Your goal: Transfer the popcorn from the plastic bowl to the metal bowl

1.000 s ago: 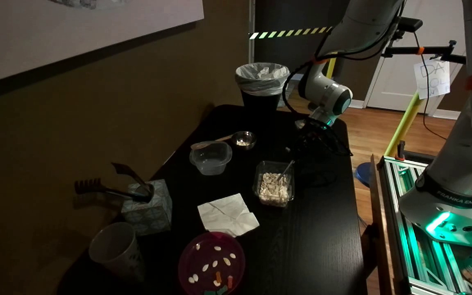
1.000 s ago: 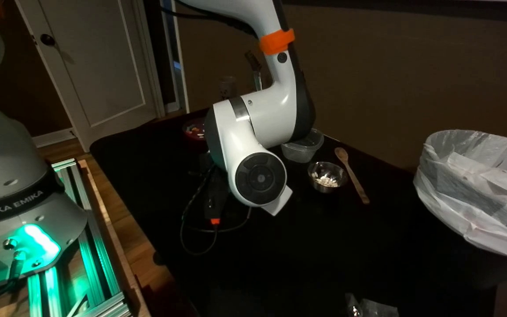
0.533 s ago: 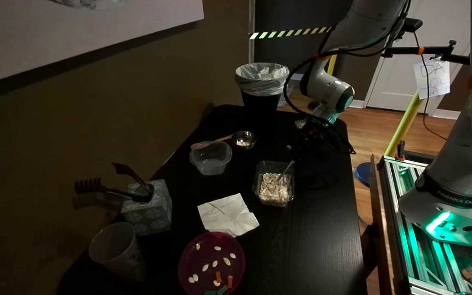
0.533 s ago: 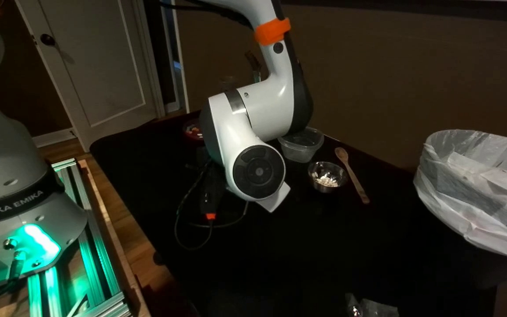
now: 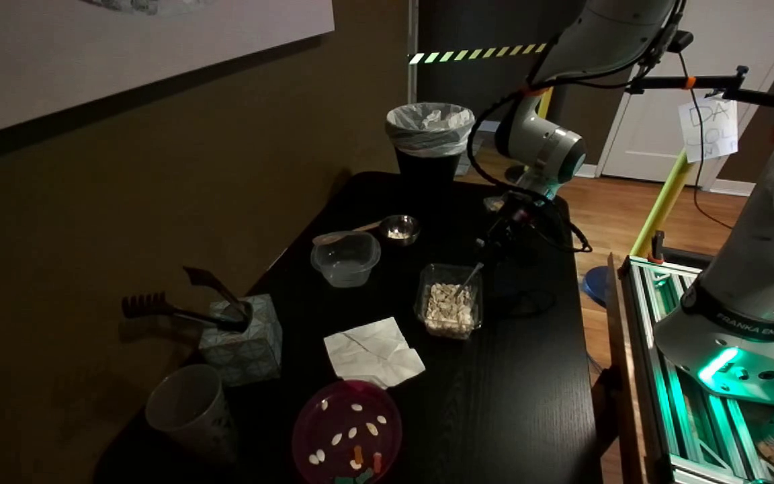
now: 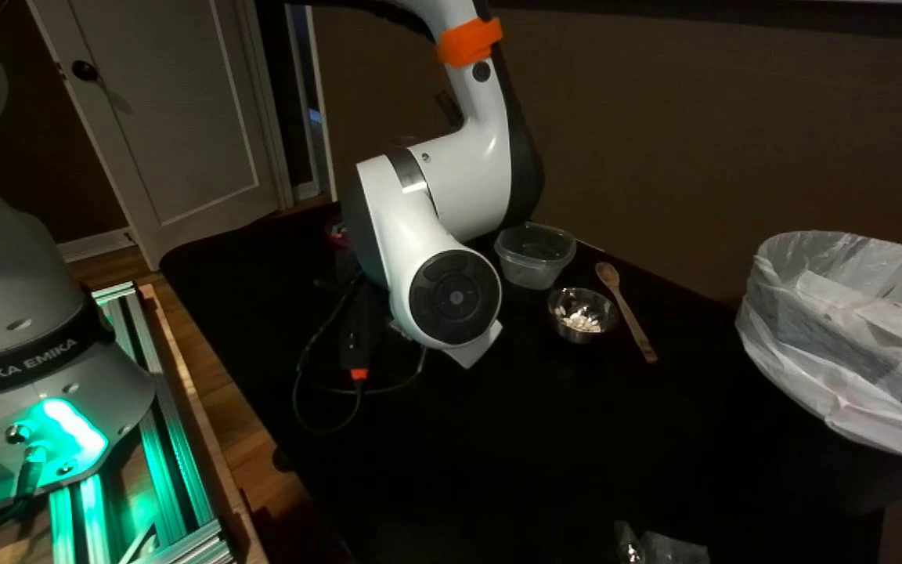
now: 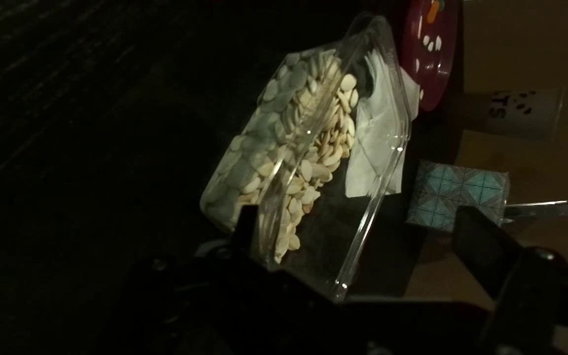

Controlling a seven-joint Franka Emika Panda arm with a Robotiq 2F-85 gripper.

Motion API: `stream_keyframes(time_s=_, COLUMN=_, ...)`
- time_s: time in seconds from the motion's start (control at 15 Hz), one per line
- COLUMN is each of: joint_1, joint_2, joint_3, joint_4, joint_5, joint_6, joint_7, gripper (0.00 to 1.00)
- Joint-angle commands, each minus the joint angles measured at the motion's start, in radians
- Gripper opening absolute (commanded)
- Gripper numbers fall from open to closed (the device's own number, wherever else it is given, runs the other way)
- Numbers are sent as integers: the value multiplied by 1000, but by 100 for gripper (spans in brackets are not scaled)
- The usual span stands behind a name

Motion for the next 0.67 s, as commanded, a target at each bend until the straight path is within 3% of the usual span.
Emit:
stream_keyframes(time_s=0.0, joint_1=-14, joint_2=-23, joint_3=6, joint_4=-18, joint_5=4, joint_6=-29, joint_7=-13, gripper=100)
stream_keyframes(time_s=0.6, joint_1=-4, joint_2=-2, joint_3=7, joint_4=-6, joint_5=-11, joint_6=3, joint_7=-1, gripper=100)
